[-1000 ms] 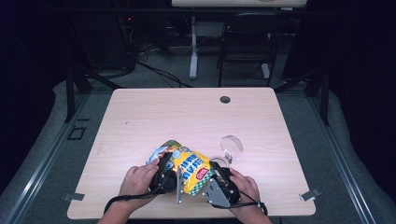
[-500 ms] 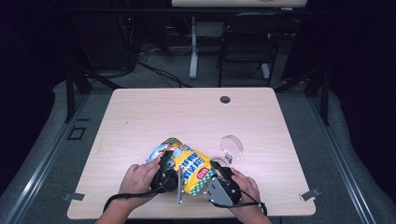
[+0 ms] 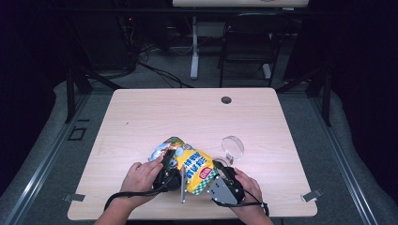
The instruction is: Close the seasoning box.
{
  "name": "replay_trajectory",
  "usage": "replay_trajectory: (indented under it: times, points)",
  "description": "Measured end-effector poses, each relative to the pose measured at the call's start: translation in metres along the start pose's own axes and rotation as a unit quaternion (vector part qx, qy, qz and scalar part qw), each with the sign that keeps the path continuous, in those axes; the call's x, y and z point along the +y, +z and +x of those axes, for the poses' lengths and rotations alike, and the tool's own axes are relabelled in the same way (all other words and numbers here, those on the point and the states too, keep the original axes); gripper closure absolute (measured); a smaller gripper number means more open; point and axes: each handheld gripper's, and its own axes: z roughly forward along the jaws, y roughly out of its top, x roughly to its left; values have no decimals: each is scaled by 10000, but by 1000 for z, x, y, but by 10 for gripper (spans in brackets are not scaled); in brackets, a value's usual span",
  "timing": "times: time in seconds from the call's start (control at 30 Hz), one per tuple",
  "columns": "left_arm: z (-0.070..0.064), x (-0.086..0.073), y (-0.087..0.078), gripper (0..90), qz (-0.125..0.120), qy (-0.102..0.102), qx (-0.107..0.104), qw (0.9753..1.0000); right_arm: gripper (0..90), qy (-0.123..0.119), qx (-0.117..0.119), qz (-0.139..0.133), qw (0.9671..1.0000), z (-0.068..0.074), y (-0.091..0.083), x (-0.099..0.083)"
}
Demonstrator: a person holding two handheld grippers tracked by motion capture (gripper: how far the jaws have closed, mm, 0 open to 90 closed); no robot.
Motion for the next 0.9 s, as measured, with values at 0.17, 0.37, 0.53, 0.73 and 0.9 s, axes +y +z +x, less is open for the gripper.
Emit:
replay_trajectory:
  times: [0.17, 0.37, 0.53, 0.73, 0.9]
  points:
    - [1, 1, 1, 640, -21, -32, -11, 10000, 716, 174, 101, -40, 9998, -3, 0, -1]
    - [2, 2, 0, 640, 10, 57, 38, 10000, 717, 350, 177, -34, 9992, -6, 1, -1]
    - [2, 2, -1, 640, 22, 148, 84, 9999, 717, 422, 228, -54, 9988, -6, 1, -2]
    - [2, 3, -2, 640, 22, 257, 169, 9995, 717, 453, 259, -84, 9986, -6, 1, -3]
    - [3, 4, -3, 640, 19, 341, 251, 9991, 716, 484, 262, -87, 9984, -6, 0, -3]
